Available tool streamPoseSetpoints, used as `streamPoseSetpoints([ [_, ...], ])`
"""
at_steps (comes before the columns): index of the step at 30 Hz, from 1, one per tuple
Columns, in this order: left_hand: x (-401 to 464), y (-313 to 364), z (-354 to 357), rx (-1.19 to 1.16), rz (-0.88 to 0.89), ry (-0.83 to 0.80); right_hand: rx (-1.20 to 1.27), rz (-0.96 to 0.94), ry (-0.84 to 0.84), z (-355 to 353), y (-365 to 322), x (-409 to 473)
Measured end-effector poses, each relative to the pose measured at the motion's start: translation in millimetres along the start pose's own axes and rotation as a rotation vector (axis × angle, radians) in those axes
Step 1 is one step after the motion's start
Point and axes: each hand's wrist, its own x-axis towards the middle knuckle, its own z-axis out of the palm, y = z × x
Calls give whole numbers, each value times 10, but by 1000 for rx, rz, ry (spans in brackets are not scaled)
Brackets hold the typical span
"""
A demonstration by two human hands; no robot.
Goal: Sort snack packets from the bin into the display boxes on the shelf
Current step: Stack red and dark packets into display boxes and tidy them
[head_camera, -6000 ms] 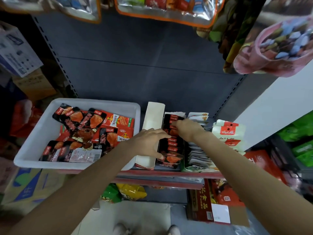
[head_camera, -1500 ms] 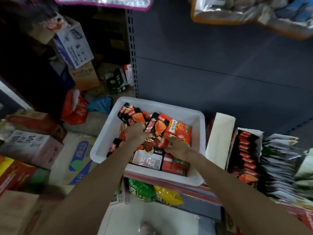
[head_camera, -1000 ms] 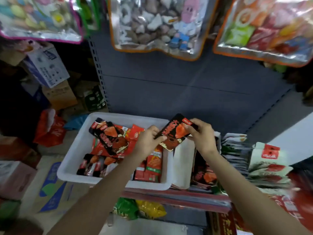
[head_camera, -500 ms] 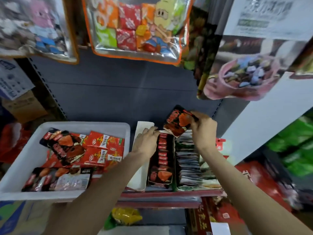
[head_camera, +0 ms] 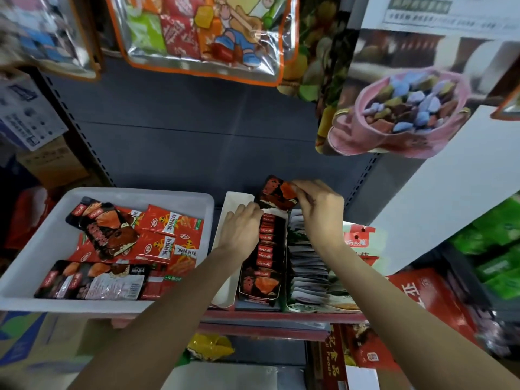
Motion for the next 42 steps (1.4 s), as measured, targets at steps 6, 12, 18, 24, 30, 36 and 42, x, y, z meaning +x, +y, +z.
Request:
streamPoseSetpoints([
  [6, 8, -40, -56, 55, 30, -17, 43, -35, -9, -7, -13, 0],
  [12, -7, -90, -15, 129, 135, -21, 66, -23, -35, 11, 45, -41],
  [18, 50, -36, 2, 21, 73, 6, 50, 11, -147, 114, 115, -93],
  [24, -24, -156, 4, -40, 185, 91, -177, 53, -459, 220, 161, -33],
  [30, -114, -252, 23, -134, 239, 121, -684, -57, -724, 534, 138, 70],
  [36, -201, -262, 19, -283, 103, 65, -532, 32, -757, 490, 154, 61],
  [42, -581, -503, -158, -429, -107, 146, -300, 17, -616, 357, -181, -107],
])
